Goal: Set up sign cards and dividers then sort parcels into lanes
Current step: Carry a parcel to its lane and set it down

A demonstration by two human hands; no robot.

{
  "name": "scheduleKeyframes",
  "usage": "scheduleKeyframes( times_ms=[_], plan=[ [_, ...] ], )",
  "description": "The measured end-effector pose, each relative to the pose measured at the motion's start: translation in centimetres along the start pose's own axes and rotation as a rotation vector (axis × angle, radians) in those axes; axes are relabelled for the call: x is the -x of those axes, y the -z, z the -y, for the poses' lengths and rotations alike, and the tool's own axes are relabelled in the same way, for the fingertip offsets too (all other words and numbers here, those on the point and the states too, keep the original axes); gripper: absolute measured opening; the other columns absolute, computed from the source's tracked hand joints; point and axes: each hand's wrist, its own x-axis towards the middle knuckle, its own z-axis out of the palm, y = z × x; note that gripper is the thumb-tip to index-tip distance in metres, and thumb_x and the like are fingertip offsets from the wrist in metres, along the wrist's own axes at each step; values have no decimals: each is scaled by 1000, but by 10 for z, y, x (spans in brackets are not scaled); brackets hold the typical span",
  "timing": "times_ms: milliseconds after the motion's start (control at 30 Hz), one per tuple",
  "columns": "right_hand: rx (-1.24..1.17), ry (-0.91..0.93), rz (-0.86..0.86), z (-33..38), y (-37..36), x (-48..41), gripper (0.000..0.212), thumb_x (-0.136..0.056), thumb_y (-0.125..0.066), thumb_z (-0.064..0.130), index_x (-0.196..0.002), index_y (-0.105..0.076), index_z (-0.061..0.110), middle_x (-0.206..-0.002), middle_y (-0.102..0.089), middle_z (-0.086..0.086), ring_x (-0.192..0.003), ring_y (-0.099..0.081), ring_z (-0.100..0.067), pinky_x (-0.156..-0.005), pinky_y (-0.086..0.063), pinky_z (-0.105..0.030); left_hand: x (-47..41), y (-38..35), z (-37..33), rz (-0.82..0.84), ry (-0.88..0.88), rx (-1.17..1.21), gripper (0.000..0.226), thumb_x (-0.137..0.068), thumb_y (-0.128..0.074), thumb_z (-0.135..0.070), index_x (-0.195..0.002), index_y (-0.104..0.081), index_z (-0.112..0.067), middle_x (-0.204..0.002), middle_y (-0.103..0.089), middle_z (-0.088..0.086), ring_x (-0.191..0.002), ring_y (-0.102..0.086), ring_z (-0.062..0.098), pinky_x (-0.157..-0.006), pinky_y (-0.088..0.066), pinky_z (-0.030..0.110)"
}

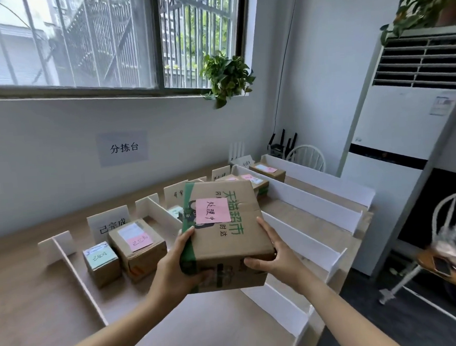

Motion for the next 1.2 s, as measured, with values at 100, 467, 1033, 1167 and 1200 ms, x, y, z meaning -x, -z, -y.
scheduleKeyframes(
  times_ms=[100,467,1033,1167,1200],
  plan=[
    [-1,3,-37,-9,20,-6,99,-70,-84,27,-143,-21,51,-127,-40,30,-115,-46,7,-90,-46,-11,-13,-20,-10,8,-4,-11,100,-58,-89,-11,-135,-33,-39,-139,-49,2,-122,-50,16,-100,-43,25],
    [-15,77,-51,-50,143,-40,101,-65,-87,24,-144,-27,46,-132,-45,25,-118,-49,6,-95,-48,-18,-63,-138,-48,-41,-28,-25,100,-60,-89,-18,-132,-27,-50,-137,-48,-4,-122,-50,19,-98,-47,30],
    [20,101,-55,-128,355,-58,99,-64,-88,22,-139,-29,51,-132,-41,25,-126,-44,-7,-106,-42,-29,-125,-333,-130,-63,-55,-68,98,-58,-90,-18,-134,-32,-43,-128,-56,3,-105,-58,19,-86,-53,30],
    [-22,103,-81,-148,385,-64,98,-64,-87,16,-135,-31,52,-134,-45,20,-126,-45,-6,-102,-44,-24,-140,-366,-138,-40,-79,-76,96,-59,-89,-16,-134,-33,-40,-134,-53,4,-109,-57,18,-88,-55,35],
    [-29,104,-85,-151,391,-66,97,-64,-87,16,-134,-32,53,-133,-45,20,-126,-46,-6,-102,-44,-24,-144,-372,-140,-37,-84,-74,96,-59,-89,-16,-134,-33,-40,-134,-53,5,-110,-56,18,-88,-55,36]
  ],
)
